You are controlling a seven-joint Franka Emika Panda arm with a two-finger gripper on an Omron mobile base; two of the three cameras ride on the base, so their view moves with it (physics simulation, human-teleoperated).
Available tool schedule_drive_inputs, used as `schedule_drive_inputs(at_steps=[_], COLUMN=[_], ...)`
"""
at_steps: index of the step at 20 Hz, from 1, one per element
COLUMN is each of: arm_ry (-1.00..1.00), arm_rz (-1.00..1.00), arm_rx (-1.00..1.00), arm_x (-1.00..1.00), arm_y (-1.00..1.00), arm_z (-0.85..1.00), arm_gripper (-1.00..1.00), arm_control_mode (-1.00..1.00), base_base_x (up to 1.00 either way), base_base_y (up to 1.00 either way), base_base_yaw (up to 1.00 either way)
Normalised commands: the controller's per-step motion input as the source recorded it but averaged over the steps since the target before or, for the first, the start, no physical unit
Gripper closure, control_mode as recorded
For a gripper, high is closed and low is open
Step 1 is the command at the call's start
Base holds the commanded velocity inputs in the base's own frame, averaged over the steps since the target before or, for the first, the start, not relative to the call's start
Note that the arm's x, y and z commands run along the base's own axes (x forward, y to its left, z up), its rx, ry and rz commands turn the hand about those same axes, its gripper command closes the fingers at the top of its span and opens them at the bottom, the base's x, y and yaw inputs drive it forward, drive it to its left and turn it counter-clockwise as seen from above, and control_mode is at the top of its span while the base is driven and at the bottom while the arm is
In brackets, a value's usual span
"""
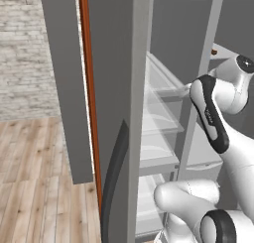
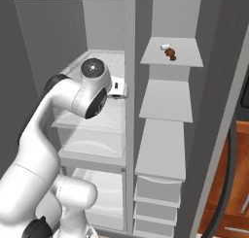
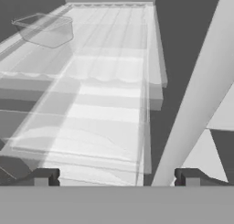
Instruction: There's a chicken drumstick in the fridge that needs to be moved to the freezer for freezing. Pick up the chicken drumstick from the fridge, place it on any shelf in the freezer, and close the fridge and freezer doors when done.
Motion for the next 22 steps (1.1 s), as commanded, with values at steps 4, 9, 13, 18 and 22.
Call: schedule_drive_inputs(at_steps=[4,9,13,18,22], arm_ry=[0.0,-0.04,-0.02,0.0,0.0], arm_rz=[0.0,0.0,-0.02,0.0,0.0], arm_rx=[0.0,0.0,0.0,0.0,0.0], arm_x=[-0.11,-0.62,-0.24,0.0,0.0], arm_y=[0.07,0.0,0.0,0.0,0.0], arm_z=[0.04,0.0,0.0,0.0,0.0], arm_gripper=[-1.0,-1.0,-1.0,-1.0,-1.0], arm_control_mode=[-1.0,-1.0,1.0,1.0,1.0], base_base_x=[0.0,0.0,-0.22,-0.26,-0.04], base_base_y=[0.0,0.0,0.0,0.0,0.07], base_base_yaw=[0.0,0.0,-0.02,-0.03,-0.02])
